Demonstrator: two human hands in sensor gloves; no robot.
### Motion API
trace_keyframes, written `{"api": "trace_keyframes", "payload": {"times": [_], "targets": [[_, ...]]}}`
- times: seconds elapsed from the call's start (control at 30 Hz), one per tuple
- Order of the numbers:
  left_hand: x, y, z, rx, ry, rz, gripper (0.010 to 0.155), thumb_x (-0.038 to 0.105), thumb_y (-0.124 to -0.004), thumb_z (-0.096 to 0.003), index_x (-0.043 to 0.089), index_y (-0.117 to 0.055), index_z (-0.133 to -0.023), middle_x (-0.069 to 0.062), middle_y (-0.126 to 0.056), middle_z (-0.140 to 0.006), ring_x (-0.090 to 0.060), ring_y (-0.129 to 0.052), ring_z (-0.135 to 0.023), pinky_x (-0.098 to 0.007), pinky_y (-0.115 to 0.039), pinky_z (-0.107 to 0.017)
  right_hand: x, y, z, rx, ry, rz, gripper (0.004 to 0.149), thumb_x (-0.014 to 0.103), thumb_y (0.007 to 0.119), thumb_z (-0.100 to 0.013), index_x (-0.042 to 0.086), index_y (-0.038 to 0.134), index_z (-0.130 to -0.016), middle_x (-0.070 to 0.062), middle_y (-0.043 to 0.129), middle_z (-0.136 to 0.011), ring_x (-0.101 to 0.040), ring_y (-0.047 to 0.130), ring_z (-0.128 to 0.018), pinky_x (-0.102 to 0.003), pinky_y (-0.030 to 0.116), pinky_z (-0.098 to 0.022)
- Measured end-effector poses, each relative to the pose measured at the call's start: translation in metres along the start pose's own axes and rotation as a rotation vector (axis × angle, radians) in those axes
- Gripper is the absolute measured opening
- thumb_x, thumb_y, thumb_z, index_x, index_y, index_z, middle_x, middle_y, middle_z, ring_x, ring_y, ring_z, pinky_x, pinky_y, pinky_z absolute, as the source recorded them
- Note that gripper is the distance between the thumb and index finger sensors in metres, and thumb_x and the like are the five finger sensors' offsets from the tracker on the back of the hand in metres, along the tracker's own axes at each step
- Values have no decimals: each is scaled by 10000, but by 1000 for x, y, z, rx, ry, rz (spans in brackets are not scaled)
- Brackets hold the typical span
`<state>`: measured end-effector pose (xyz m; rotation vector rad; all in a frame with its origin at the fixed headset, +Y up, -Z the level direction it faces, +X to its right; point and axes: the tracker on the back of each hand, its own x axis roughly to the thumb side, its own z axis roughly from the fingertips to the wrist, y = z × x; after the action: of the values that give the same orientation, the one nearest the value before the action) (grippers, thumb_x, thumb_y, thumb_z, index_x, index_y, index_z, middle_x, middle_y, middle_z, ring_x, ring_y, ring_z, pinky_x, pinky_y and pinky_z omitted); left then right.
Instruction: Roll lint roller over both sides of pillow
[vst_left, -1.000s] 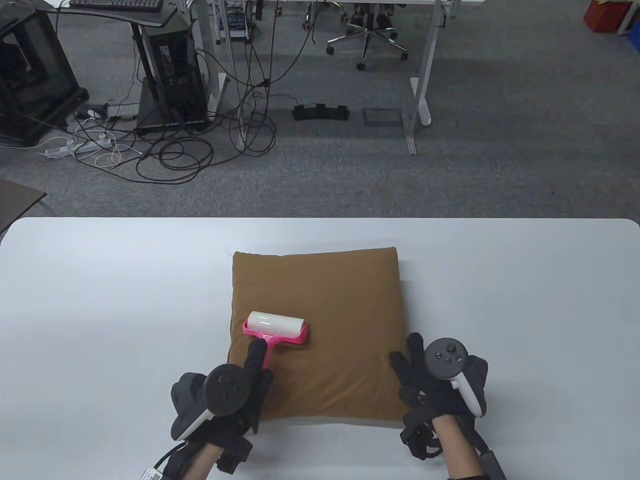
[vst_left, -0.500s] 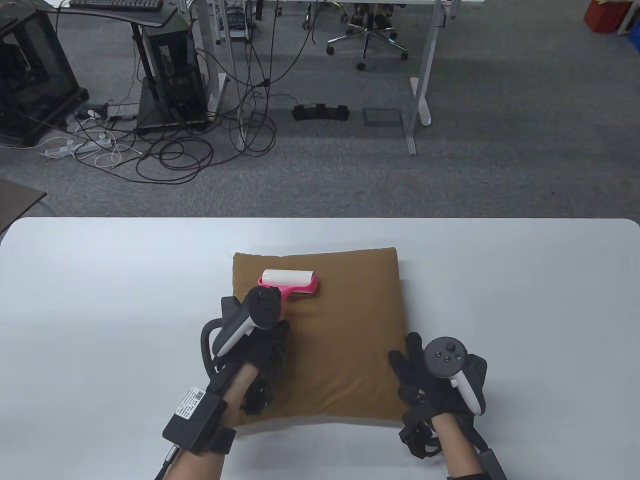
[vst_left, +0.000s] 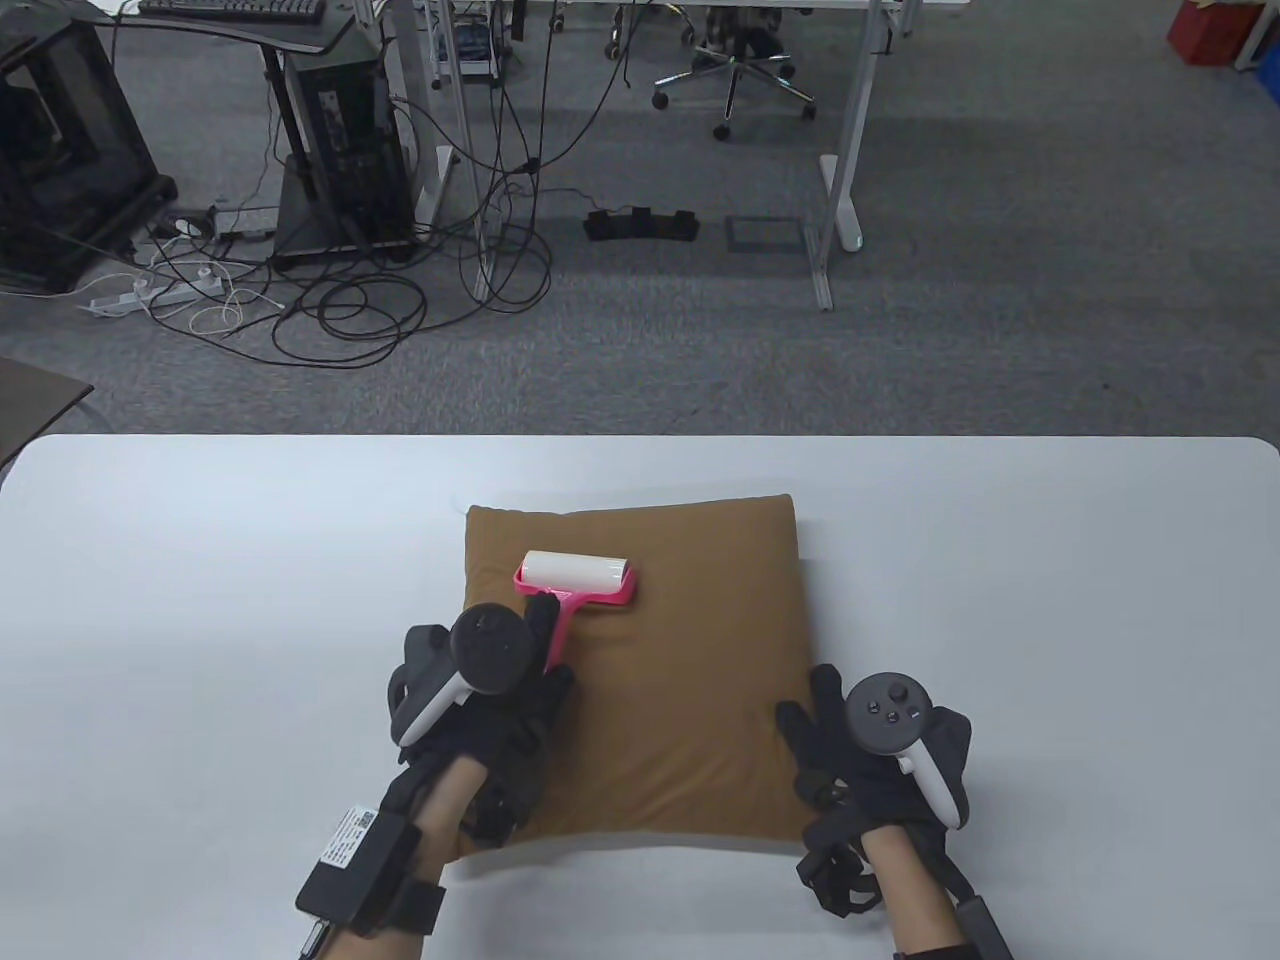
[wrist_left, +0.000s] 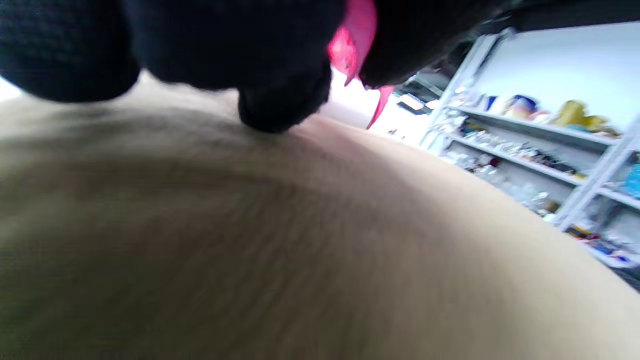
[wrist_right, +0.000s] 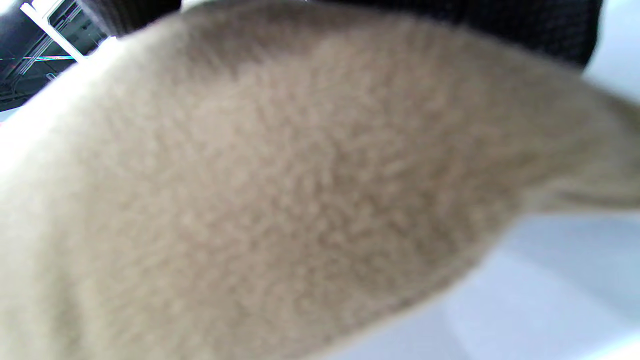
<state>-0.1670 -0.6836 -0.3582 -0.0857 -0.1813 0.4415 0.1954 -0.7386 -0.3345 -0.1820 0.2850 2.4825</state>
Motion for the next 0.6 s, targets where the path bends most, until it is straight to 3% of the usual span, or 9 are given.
{"api": "trace_keyframes", "payload": {"times": [0.37,0.6], "targets": [[-30,-6,77,49,-60,50,733,456,-798,-483,185,-461,-1075,-4,-1042,-431,-110,-961,-17,-461,-895,-204,0,1,1,-1,2,5,706,579,491,-587,187,298,-1141,-319,799,-952,-353,1013,-496,-556,807,-386],[-40,7,100,63,-77,52,703,490,-843,-459,179,-593,-1038,36,-1047,-306,-97,-942,53,-446,-903,-153,-1,1,2,-3,4,-4,708,580,505,-588,190,299,-1141,-328,755,-991,-414,976,-596,-592,777,-433]]}}
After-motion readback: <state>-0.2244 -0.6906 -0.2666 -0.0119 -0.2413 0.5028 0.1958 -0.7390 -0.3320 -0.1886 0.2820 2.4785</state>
